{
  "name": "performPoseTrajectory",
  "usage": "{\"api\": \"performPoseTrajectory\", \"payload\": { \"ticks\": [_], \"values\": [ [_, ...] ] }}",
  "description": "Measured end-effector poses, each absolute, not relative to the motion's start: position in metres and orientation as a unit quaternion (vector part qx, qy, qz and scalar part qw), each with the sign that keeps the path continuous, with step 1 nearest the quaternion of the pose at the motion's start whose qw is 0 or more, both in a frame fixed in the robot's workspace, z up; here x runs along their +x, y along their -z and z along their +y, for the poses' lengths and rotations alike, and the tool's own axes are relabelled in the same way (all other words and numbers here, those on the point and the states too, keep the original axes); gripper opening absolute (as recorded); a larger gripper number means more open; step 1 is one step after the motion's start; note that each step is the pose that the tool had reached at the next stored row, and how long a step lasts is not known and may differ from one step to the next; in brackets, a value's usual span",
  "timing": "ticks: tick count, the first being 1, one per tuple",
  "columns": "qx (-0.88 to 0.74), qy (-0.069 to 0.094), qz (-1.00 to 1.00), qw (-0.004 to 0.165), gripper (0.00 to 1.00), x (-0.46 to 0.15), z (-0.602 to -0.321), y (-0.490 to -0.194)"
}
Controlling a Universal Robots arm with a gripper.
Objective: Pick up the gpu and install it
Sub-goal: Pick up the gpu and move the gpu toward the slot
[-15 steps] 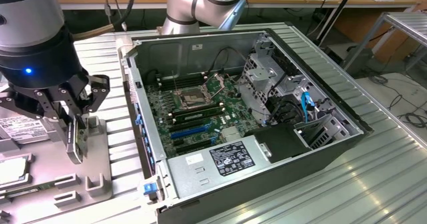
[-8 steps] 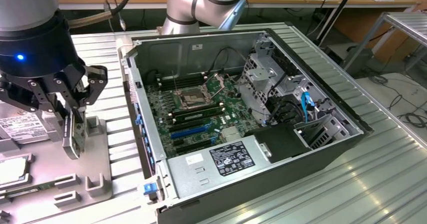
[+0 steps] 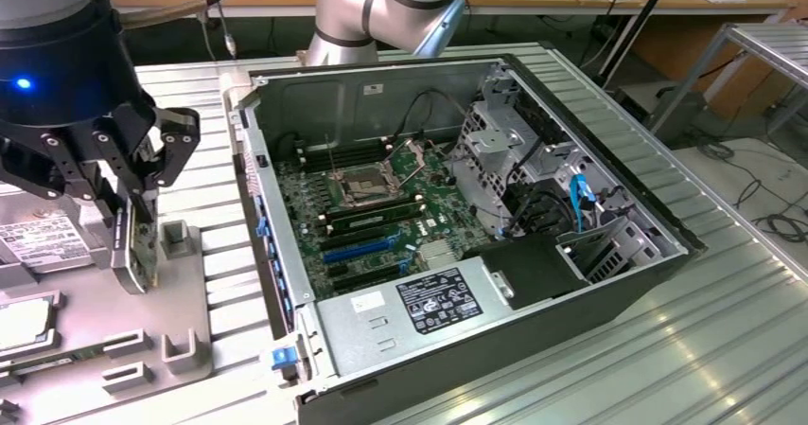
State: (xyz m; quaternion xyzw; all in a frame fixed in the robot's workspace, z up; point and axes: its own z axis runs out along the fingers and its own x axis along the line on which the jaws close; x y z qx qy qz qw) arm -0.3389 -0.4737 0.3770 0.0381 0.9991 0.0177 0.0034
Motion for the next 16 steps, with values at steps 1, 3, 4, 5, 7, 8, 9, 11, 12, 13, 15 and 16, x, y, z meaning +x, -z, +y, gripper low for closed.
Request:
{"api": "performPoseTrajectory", "payload": {
  "ticks": [1, 3, 4, 5, 7, 8, 9, 11, 12, 13, 15, 16],
  "values": [
    [0.038, -0.018, 0.999, 0.003, 0.27, -0.339, -0.474, -0.378],
    [0.038, -0.018, 0.999, 0.003, 0.27, -0.339, -0.474, -0.382],
    [0.038, -0.018, 0.999, 0.003, 0.27, -0.339, -0.474, -0.383],
    [0.038, -0.018, 0.999, 0.003, 0.27, -0.339, -0.474, -0.384],
    [0.038, -0.018, 0.999, 0.003, 0.27, -0.339, -0.474, -0.389],
    [0.038, -0.018, 0.999, 0.003, 0.27, -0.339, -0.474, -0.394],
    [0.038, -0.018, 0.999, 0.003, 0.27, -0.339, -0.474, -0.397],
    [0.038, -0.018, 0.999, 0.003, 0.27, -0.339, -0.474, -0.401],
    [0.038, -0.018, 0.999, 0.003, 0.27, -0.339, -0.474, -0.403],
    [0.038, -0.018, 0.999, 0.003, 0.27, -0.339, -0.474, -0.406],
    [0.038, -0.018, 0.999, 0.003, 0.27, -0.339, -0.474, -0.414],
    [0.038, -0.018, 0.999, 0.003, 0.27, -0.339, -0.474, -0.418]
  ]
}}
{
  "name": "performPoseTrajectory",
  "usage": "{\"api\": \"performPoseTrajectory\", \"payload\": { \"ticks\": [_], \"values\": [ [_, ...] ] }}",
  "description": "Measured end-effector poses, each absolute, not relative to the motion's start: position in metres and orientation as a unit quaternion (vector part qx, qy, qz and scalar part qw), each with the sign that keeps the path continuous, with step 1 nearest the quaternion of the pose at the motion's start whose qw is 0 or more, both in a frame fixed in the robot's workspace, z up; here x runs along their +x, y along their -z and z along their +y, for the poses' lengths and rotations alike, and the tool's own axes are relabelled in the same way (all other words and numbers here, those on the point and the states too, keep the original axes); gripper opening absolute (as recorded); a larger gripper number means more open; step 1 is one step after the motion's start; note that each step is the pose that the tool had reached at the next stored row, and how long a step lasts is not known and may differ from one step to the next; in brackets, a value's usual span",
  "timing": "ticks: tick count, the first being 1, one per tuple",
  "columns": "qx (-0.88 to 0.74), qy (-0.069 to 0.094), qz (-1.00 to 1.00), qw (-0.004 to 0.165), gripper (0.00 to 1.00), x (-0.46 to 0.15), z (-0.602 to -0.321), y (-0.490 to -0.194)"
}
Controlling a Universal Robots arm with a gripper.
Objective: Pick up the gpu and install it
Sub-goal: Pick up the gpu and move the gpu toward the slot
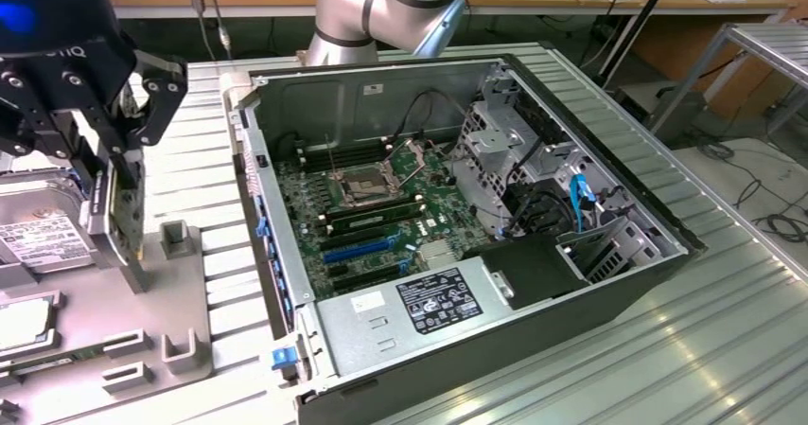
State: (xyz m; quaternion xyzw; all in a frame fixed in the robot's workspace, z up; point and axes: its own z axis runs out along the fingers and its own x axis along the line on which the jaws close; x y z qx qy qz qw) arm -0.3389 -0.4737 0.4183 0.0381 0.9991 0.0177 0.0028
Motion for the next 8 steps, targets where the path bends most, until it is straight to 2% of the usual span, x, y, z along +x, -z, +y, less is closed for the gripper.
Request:
{"api": "performPoseTrajectory", "payload": {
  "ticks": [8],
  "values": [
    [0.038, -0.018, 0.999, 0.003, 0.27, -0.339, -0.474, -0.437]
  ]
}}
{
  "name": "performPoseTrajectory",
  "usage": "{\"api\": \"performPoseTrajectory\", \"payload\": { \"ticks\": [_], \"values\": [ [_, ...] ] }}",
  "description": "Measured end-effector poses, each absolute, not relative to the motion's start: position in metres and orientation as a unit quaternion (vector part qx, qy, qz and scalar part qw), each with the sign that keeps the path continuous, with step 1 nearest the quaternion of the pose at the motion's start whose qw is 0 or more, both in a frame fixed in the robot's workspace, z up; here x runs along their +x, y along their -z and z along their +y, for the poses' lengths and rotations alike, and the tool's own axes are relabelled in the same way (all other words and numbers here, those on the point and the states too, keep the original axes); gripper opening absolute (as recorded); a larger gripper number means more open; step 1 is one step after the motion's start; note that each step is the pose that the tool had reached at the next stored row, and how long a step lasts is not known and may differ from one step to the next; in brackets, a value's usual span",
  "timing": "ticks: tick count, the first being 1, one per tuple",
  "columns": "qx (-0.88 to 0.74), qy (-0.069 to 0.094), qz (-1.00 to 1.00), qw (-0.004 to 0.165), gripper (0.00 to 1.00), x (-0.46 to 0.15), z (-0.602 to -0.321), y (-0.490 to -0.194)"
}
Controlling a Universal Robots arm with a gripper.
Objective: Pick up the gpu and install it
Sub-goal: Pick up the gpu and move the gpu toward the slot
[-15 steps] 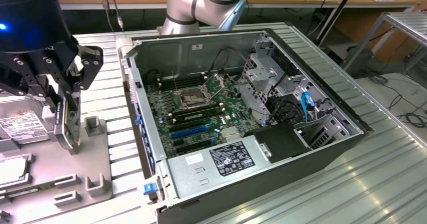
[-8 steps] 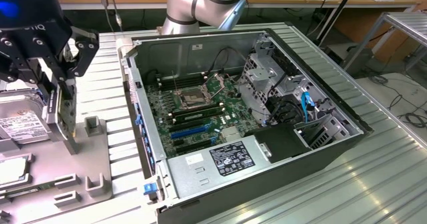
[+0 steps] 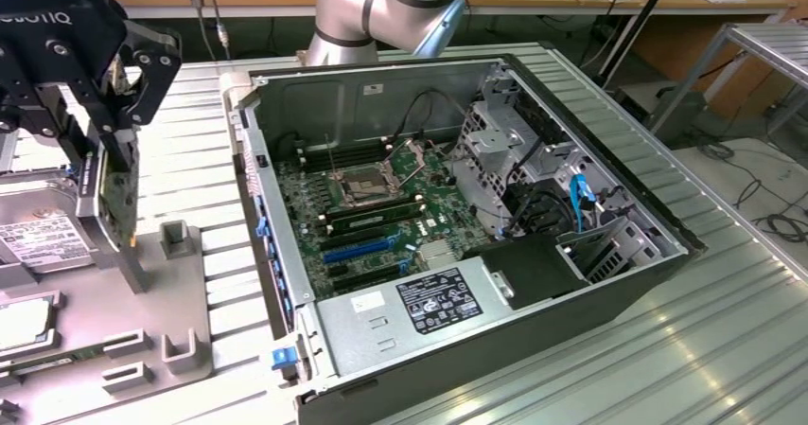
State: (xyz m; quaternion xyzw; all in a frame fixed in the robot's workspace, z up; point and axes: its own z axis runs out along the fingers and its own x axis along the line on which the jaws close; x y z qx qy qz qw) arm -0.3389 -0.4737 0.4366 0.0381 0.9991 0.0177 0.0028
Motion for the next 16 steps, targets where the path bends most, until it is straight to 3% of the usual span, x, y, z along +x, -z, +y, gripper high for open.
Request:
{"api": "performPoseTrajectory", "payload": {
  "ticks": [16],
  "values": [
    [0.038, -0.018, 0.999, 0.003, 0.27, -0.323, -0.474, -0.437]
  ]
}}
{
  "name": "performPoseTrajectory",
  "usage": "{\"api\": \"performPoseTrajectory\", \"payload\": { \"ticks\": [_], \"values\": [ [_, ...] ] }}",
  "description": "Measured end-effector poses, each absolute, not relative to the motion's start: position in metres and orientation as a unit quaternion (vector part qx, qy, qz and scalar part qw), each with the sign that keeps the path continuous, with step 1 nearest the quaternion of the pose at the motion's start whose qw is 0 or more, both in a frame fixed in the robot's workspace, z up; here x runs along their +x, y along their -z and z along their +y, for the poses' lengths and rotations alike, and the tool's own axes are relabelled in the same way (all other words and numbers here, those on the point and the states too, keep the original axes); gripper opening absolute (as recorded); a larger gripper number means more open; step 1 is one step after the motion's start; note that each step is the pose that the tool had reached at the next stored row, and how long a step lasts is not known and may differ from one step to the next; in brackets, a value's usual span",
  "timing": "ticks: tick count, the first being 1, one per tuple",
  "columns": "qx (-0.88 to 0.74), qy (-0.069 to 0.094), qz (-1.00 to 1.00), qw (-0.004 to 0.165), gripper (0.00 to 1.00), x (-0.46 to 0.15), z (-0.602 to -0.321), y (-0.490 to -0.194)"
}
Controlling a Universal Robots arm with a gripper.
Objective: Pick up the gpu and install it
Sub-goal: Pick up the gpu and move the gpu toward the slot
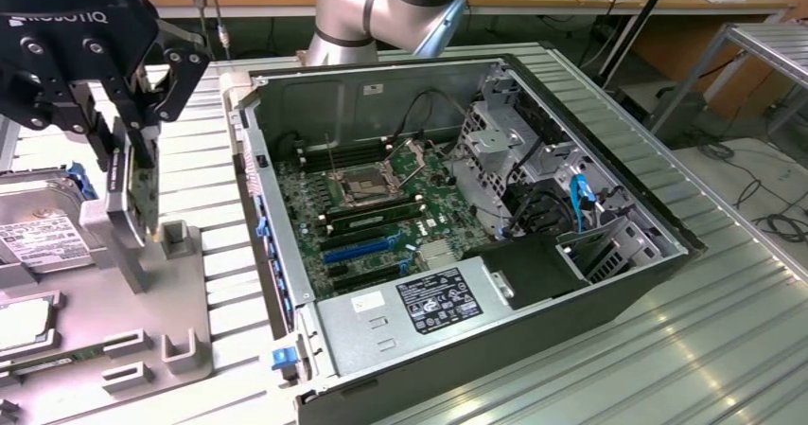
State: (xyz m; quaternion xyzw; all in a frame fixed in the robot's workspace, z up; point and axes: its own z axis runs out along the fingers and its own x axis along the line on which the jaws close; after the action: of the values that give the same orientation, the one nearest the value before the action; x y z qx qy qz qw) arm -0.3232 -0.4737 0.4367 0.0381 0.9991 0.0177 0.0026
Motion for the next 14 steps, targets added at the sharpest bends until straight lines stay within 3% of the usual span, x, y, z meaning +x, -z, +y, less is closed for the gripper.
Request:
{"api": "performPoseTrajectory", "payload": {
  "ticks": [14],
  "values": [
    [0.038, -0.018, 0.999, 0.002, 0.27, -0.31, -0.474, -0.437]
  ]
}}
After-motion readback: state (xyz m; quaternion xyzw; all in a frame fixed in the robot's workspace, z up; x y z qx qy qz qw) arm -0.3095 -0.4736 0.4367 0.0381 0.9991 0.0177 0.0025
